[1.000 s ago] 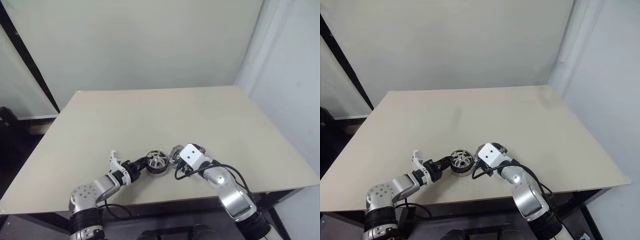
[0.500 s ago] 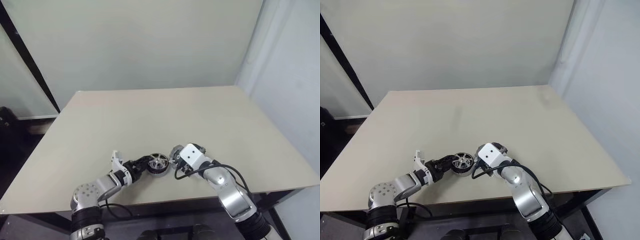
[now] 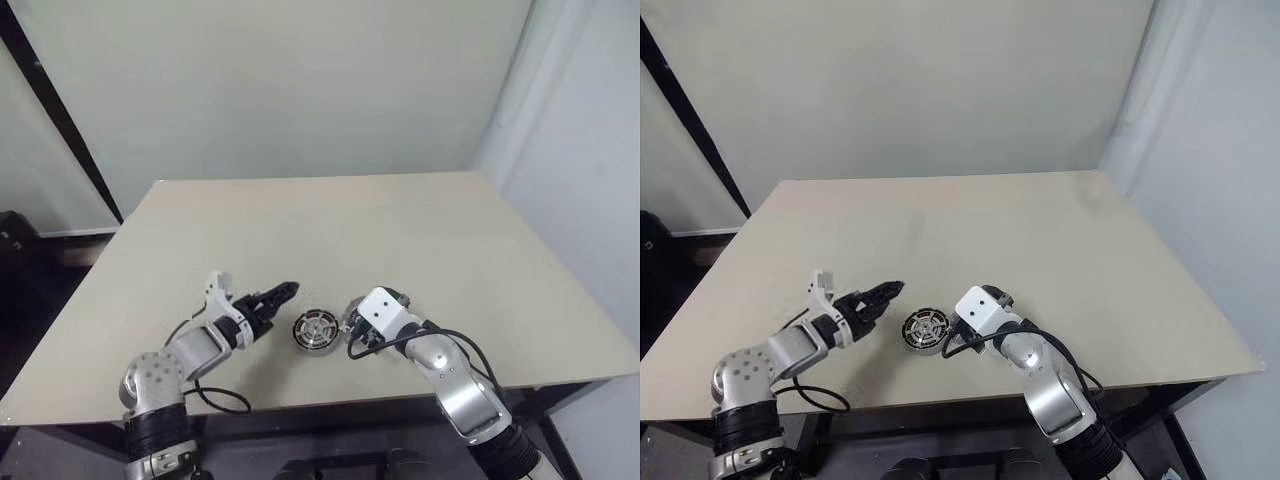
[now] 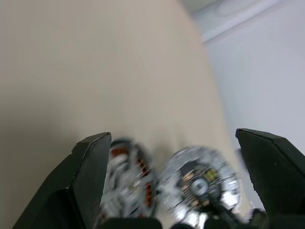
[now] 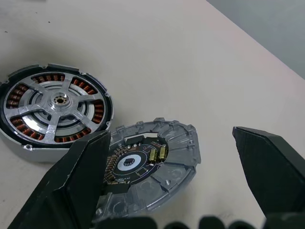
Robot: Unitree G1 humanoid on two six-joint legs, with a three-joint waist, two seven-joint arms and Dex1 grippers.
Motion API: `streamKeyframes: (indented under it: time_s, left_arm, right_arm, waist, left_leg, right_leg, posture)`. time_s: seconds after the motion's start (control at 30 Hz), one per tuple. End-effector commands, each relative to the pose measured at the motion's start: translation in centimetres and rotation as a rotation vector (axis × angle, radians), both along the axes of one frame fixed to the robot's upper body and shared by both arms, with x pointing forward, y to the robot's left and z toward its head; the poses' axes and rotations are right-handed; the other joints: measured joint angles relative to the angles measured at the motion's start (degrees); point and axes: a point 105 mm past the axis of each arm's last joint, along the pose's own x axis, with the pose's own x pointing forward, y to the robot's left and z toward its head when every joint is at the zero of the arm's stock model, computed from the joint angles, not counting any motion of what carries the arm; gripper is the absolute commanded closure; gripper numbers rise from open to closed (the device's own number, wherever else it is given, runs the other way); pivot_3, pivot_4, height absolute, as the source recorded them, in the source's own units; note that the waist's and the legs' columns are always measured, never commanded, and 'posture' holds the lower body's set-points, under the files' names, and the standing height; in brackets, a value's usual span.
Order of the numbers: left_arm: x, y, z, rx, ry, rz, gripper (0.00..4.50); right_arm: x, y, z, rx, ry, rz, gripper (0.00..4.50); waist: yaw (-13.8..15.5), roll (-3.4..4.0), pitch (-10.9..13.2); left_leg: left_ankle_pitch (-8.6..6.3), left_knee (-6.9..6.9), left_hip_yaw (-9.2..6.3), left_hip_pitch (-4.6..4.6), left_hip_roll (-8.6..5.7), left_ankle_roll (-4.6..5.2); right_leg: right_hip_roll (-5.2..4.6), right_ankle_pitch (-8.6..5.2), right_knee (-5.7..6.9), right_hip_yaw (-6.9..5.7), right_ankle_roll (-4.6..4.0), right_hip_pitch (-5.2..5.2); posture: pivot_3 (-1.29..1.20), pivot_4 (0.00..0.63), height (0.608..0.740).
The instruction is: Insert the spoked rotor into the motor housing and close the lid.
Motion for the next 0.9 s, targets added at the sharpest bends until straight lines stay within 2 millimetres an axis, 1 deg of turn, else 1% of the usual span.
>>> streamKeyframes:
  time_s: [0.03, 0.07, 0.1, 0.17, 0.23, 0.3, 0.37, 0.43, 0.5, 0.53, 0.63, 0.7, 0.77, 0.83, 0.87, 0.9]
  left_arm:
    - [0.2, -0.3, 2.4, 0.173, -0.136, -0.047, 0.02]
    - [0.2, -0.1, 2.4, 0.245, -0.159, -0.054, 0.02]
    - [0.1, 0.0, 2.4, 0.311, -0.183, -0.065, 0.2]
    - [-0.3, 0.2, 2.8, 0.375, -0.241, -0.105, 0.6]
    - [-0.9, 0.5, 2.9, 0.453, -0.291, -0.165, 1.3]
    - [-1.3, 1.0, 2.4, 0.517, -0.311, -0.201, 2.04]
    - [-1.7, 1.6, 1.3, 0.612, -0.303, -0.235, 2.8]
    - [-2.3, 1.9, 0.0, 0.684, -0.288, -0.274, 3.52]
    - [-2.8, 1.8, -0.6, 0.659, -0.28, -0.278, 4.3]
    - [-2.8, 1.9, -0.8, 0.642, -0.276, -0.259, 4.47]
    - [-2.7, 3.0, -1.8, 0.656, -0.245, -0.213, 4.47]
    - [-2.8, 3.5, -2.3, 0.671, -0.229, -0.21, 4.47]
    - [-2.8, 4.1, -2.4, 0.678, -0.217, -0.192, 4.47]
    - [-2.8, 4.5, -2.4, 0.684, -0.214, -0.178, 4.47]
    - [-2.8, 4.6, -2.3, 0.684, -0.214, -0.175, 4.47]
    - [-2.8, 4.6, -2.3, 0.683, -0.212, -0.174, 4.47]
  right_arm:
    - [0.4, 0.3, 1.7, 0.028, -0.068, 0.002, 0.0]
    - [0.4, 0.4, 1.9, 0.047, -0.071, -0.001, 0.0]
    - [0.4, 0.4, 2.2, 0.093, -0.062, -0.013, 0.0]
    - [0.2, 0.2, 3.0, 0.204, -0.031, -0.042, 0.0]
    - [0.0, -0.3, 3.9, 0.335, 0.013, -0.082, 0.0]
    - [0.0, -1.1, 4.3, 0.381, 0.025, -0.111, 0.0]
    - [0.1, -2.4, 4.4, 0.387, 0.023, -0.158, 0.0]
    - [0.4, -4.3, 4.0, 0.347, 0.019, -0.225, 0.0]
    - [0.8, -6.2, 3.3, 0.298, 0.023, -0.296, 0.0]
    - [0.9, -6.9, 2.9, 0.266, 0.028, -0.32, 0.0]
    - [1.0, -8.0, 1.5, 0.146, 0.047, -0.327, 0.0]
    - [0.7, -7.8, 0.3, 0.072, 0.081, -0.285, 0.0]
    - [0.4, -6.5, -0.4, 0.086, 0.121, -0.226, 0.0]
    - [0.2, -5.0, -0.4, 0.132, 0.148, -0.18, 0.0]
    - [0.2, -3.9, -0.2, 0.163, 0.158, -0.152, 0.0]
    - [0.3, -2.4, 0.2, 0.207, 0.165, -0.116, 0.0]
  waist:
    - [0.0, 0.0, 0.0]
    - [-0.1, 0.01, 0.0]
    - [-0.2, 0.02, 0.0]
    - [-0.3, 0.02, 0.0]
    - [-0.3, 0.06, 0.0]
    - [-0.3, 0.15, 0.1]
    - [-0.2, 0.18, 0.1]
    - [-0.1, 0.21, 0.1]
    - [-0.1, 0.24, 0.2]
    - [-0.1, 0.24, 0.2]
    - [0.0, 0.23, 0.2]
    - [-0.1, 0.25, 0.2]
    - [-0.3, 0.25, 0.2]
    - [-0.3, 0.24, 0.2]
    - [-0.3, 0.24, 0.2]
    - [-0.4, 0.24, 0.2]
  left_leg:
    - [0.0, -0.05, 0.02, 0.02, 0.0, 0.0]
    - [0.01, -0.08, 0.01, 0.04, 0.01, 0.01]
    - [0.01, -0.13, 0.04, 0.06, 0.02, 0.0]
    - [0.01, -0.21, 0.06, 0.09, 0.04, 0.0]
    - [0.01, -0.28, 0.06, 0.08, 0.06, 0.0]
    - [0.0, -0.31, 0.05, 0.0, 0.07, -0.01]
    - [0.0, -0.3, 0.07, -0.01, 0.04, -0.01]
    - [-0.05, -0.29, 0.1, -0.01, 0.04, -0.08]
    - [-0.13, -0.27, 0.13, -0.03, 0.02, -0.22]
    - [-0.14, -0.27, 0.15, -0.05, 0.02, -0.22]
    - [-0.13, -0.26, 0.14, -0.1, 0.04, -0.21]
    - [-0.12, -0.26, 0.13, -0.09, 0.1, -0.19]
    - [-0.04, -0.28, 0.18, -0.09, 0.13, -0.06]
    - [-0.01, -0.3, 0.19, -0.1, 0.14, 0.01]
    - [-0.01, -0.31, 0.18, -0.11, 0.15, 0.01]
    - [-0.01, -0.31, 0.17, -0.12, 0.16, 0.02]
  right_leg:
    - [0.0, 0.0, 0.0, 0.01, 0.0, -0.01]
    - [0.01, 0.0, 0.01, 0.01, 0.0, -0.02]
    - [0.02, 0.0, 0.01, 0.02, 0.0, -0.04]
    - [0.03, 0.0, 0.02, 0.04, -0.01, -0.07]
    - [0.03, -0.01, 0.02, 0.04, -0.02, -0.12]
    - [0.05, -0.01, 0.02, 0.04, -0.02, -0.21]
    - [0.01, -0.01, -0.01, 0.05, -0.02, -0.21]
    - [-0.03, -0.02, -0.05, 0.06, -0.02, -0.2]
    - [-0.07, -0.03, -0.1, 0.06, -0.02, -0.19]
    - [-0.09, -0.03, -0.11, 0.06, -0.02, -0.21]
    - [-0.08, -0.03, -0.09, 0.04, -0.02, -0.27]
    - [-0.04, -0.03, -0.05, 0.0, -0.02, -0.3]
    - [-0.02, -0.03, -0.04, 0.0, -0.02, -0.33]
    - [-0.01, -0.03, -0.03, 0.0, -0.02, -0.36]
    - [0.0, -0.03, -0.03, 0.0, -0.02, -0.37]
    - [0.01, -0.03, -0.03, 0.0, -0.02, -0.38]
  posture:
    - [0.0, 0.0, 0.74]
    - [0.0, 0.0, 0.74]
    - [0.0, 0.0, 0.74]
    - [0.0, 0.0, 0.74]
    - [0.0, 0.0, 0.74]
    - [0.0, 0.0, 0.74]
    - [0.0, 0.0, 0.74]
    - [0.0, 0.0, 0.74]
    - [0.0, 0.0, 0.74]
    - [0.0, 0.0, 0.74]
    - [0.0, 0.0, 0.74]
    - [0.0, 0.0, 0.74]
    - [0.0, 0.0, 0.74]
    - [0.0, 0.0, 0.74]
    - [0.0, 0.0, 0.74]
    - [0.0, 0.0, 0.74]
